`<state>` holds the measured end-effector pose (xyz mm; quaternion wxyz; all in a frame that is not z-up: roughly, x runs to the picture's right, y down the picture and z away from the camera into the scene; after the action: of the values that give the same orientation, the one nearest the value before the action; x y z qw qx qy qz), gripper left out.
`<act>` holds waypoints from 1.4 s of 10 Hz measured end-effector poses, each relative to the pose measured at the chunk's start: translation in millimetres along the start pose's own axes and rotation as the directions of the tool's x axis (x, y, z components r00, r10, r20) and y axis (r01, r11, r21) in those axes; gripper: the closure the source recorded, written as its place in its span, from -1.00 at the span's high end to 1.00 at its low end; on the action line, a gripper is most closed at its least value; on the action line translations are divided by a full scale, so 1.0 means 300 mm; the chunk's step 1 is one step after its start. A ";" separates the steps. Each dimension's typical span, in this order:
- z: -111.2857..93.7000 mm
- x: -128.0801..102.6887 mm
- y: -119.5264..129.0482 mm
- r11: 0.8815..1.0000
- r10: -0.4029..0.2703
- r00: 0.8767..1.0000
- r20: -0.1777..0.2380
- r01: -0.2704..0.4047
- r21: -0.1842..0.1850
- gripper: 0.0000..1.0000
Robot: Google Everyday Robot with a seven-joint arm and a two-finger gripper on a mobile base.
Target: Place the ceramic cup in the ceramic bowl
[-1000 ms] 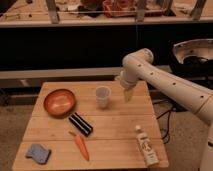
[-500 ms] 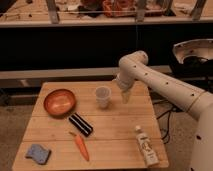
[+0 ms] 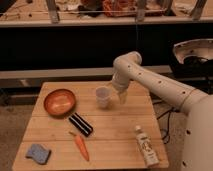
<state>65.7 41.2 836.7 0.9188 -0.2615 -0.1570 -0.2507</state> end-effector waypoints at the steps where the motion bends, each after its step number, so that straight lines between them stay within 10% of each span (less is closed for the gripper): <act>1: 0.009 -0.002 0.002 1.000 -0.011 1.000 0.000 0.011 -0.004 0.60; 14: 0.112 -0.051 -0.021 0.991 -0.124 0.992 0.021 0.125 -0.046 0.60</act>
<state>44.4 61.3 860.2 0.8934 -0.2751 -0.1752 -0.3089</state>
